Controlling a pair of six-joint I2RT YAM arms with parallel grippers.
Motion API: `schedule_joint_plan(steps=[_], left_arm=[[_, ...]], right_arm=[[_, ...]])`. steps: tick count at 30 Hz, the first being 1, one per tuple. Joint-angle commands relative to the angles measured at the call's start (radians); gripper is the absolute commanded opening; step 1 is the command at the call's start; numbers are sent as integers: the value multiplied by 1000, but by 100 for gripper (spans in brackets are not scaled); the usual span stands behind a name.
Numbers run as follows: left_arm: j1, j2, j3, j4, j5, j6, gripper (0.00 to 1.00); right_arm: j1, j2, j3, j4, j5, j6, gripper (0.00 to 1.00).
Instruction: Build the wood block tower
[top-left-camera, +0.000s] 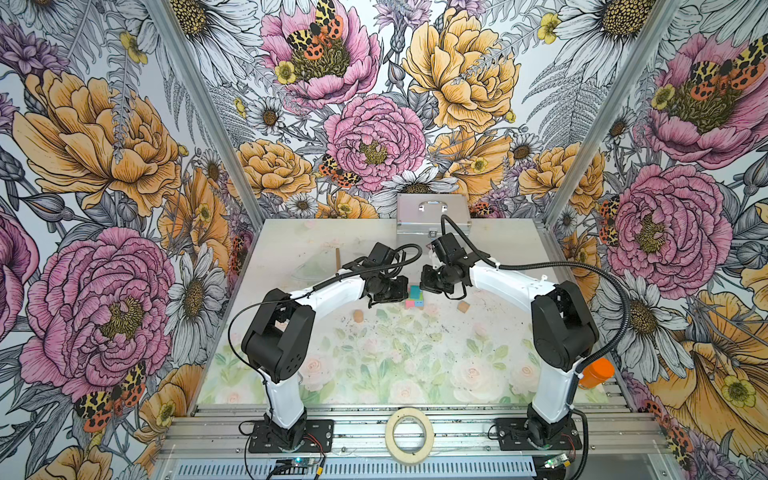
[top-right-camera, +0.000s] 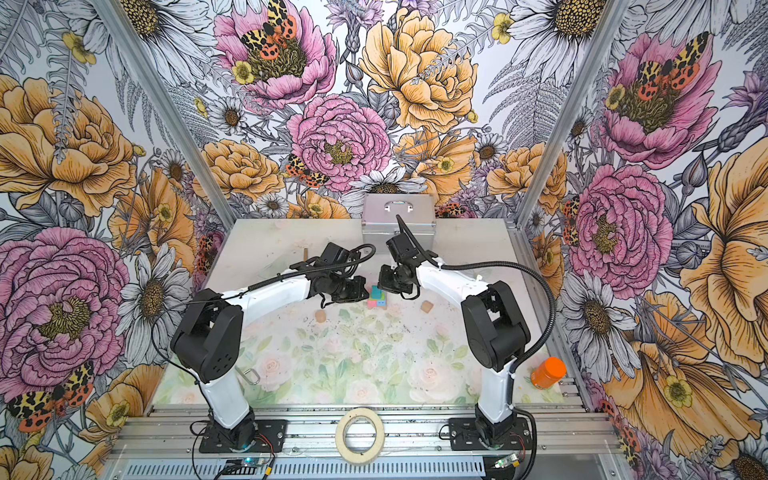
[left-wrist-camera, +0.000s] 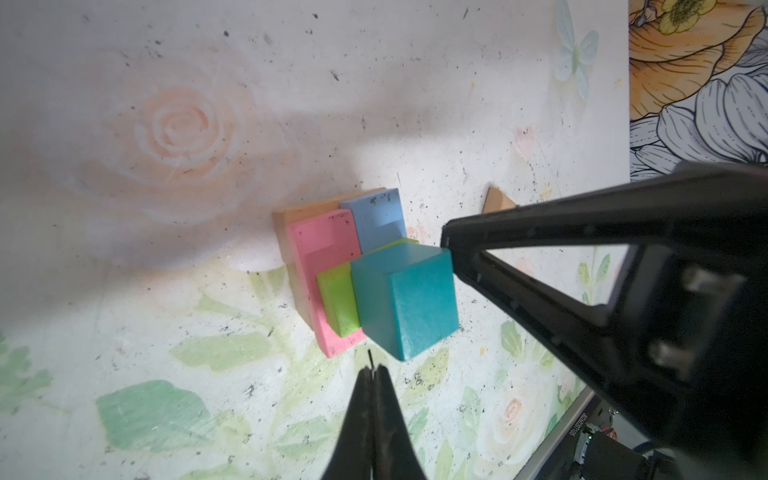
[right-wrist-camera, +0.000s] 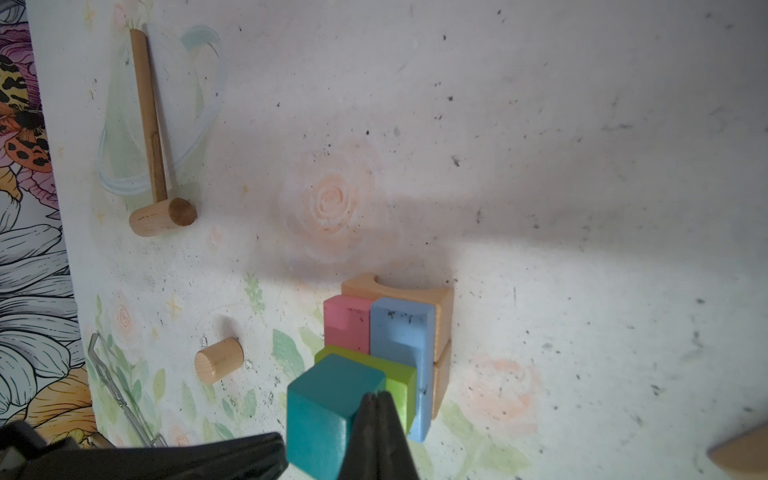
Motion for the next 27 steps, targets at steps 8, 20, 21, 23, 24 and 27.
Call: schedule_joint_plan(steps=[8,20,21,23,24,27], left_arm=[[11,40,50,6,-31,-15,0],[7,46,55,7,-23,-15,0],[7,48,55,7,-22,-15,0],[5,49,57,6,-22,-15,0],[5,50,59,7,-21,-14,0],[3,52,58,6,-20,-15,0]], right_arm=[[8,22,20,20,-13,8,0],[10,27,25,20,-17,8,0],[9,27,26,20,-15,8,0],[10,29,26,20,-15,8,0],[9,30,27,20,-16,7,0],[10,30,28,20,-15,9,0]])
